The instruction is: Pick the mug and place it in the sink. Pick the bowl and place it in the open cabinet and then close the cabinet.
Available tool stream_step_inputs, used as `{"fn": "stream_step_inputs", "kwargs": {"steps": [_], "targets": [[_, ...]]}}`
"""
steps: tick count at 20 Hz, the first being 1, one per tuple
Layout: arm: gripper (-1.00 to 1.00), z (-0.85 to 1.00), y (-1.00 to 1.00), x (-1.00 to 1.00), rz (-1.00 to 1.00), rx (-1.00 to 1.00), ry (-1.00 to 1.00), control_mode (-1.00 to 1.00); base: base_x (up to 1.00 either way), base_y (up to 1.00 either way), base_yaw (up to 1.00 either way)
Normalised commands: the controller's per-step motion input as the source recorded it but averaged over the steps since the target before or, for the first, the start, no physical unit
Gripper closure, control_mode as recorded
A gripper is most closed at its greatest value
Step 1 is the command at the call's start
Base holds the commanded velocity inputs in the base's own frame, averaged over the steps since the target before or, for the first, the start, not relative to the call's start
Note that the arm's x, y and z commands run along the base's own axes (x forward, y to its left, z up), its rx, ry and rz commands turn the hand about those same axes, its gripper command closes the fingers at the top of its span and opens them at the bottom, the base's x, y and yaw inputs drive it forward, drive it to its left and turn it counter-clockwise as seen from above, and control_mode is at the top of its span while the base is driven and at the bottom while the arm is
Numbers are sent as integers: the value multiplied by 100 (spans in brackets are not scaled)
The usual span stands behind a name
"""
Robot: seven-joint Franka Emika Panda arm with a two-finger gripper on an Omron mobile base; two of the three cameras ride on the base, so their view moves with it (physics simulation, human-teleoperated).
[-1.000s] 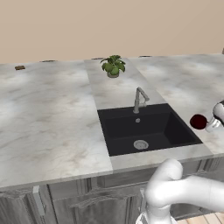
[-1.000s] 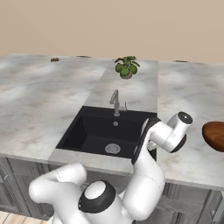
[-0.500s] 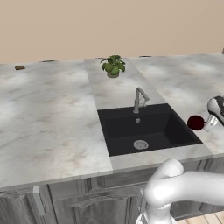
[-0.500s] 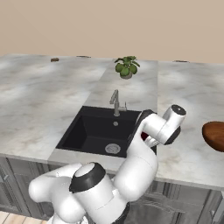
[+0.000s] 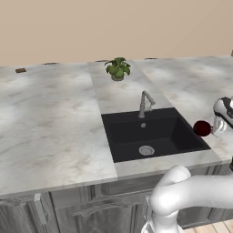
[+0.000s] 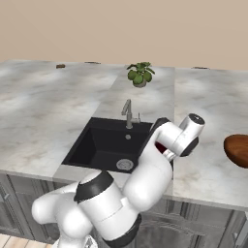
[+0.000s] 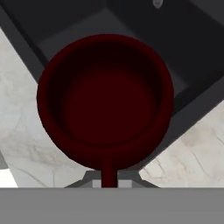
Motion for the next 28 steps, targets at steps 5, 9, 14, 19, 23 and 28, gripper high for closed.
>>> {"fn": "stream_step_inputs", "kwargs": {"steps": [5, 9, 14, 19, 23, 28], "targets": [[100, 0, 24, 0, 11, 0, 0, -100, 0, 0, 0], [100, 0, 28, 0, 8, 0, 0, -100, 0, 0, 0], [100, 0, 31, 0, 2, 0, -3, -100, 0, 0, 0], [100, 0, 46, 0, 0, 0, -5, -100, 0, 0, 0], [100, 0, 57, 0, 0, 0, -3, -100, 0, 0, 0], [100, 0, 32, 9, 0, 0, 0, -100, 0, 0, 0]]}}
